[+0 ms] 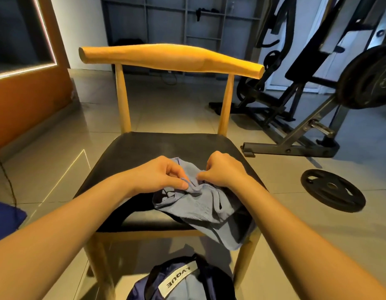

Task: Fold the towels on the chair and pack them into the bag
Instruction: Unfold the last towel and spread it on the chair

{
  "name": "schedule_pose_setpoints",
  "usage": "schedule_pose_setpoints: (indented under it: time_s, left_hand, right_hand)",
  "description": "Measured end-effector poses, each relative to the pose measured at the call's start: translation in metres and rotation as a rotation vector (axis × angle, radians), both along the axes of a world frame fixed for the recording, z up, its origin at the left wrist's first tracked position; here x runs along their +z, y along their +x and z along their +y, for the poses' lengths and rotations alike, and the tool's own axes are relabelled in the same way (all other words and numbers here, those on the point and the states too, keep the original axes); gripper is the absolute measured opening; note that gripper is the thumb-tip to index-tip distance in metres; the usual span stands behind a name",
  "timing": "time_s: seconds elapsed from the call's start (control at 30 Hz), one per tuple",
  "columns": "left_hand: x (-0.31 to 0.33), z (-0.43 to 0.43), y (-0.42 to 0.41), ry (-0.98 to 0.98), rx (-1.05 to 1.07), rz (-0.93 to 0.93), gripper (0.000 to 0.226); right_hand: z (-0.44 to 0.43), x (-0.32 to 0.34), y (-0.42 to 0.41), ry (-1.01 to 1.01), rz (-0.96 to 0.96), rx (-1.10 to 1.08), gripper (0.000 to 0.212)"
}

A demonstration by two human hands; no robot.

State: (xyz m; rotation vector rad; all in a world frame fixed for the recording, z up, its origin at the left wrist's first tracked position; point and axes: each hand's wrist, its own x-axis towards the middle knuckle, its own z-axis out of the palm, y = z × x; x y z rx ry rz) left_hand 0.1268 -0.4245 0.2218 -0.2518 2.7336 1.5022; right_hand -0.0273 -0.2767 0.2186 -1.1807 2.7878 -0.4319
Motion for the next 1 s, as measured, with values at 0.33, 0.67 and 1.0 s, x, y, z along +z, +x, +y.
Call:
schedule_pose_setpoints:
  time_s: [0.33,0.67,1.0]
  left_hand:
    - [0.012,0.000,-0.001,0.116,0.184,0.300,0.010]
    - [0.029,0.021,-0.005,-0.026,0.080,0.307,0.009]
    - [0.040,0.027,-0.002,0.262,0.174,0.583,0.014]
  right_hand:
    - [0.039,0.046,-0.005,-0.450,-0.500,0.171,0.014]
    - [0.051,0.056,-0.002,-0.617,-0.473,0.191,0.020]
    - [0.056,0.064,0.003,-0.731,-0.792,0.374,0.015]
